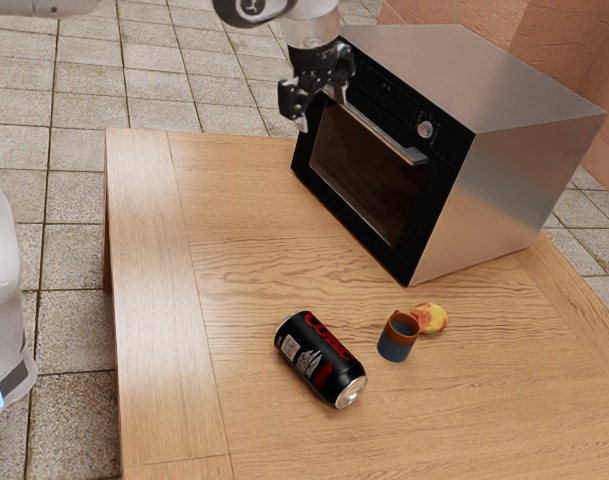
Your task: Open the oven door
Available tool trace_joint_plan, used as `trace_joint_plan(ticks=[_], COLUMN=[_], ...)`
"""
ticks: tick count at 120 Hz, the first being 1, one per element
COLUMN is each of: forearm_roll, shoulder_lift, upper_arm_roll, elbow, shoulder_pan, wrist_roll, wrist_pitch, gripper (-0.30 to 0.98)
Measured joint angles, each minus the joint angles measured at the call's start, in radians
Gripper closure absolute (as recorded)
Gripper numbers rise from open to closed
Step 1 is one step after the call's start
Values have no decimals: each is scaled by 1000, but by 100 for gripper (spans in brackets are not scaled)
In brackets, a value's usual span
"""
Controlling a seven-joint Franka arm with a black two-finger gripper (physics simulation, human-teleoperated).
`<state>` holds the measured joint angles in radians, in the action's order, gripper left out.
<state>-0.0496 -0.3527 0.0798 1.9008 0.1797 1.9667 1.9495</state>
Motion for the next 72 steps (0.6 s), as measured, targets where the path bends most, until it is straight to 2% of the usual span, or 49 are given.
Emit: trace_joint_plan(ticks=[18, 41, 72], forearm_roll=[-38, -44, -47], shoulder_lift=[46, 81, 125], upper_arm_roll=[18, 21, 27], elbow=[-5, -6, -24], shoulder_pan=[2, 8, 35], wrist_roll=[-105, -208, -306], wrist_pitch=[60, 201, 292], gripper=[0, 0, 0])
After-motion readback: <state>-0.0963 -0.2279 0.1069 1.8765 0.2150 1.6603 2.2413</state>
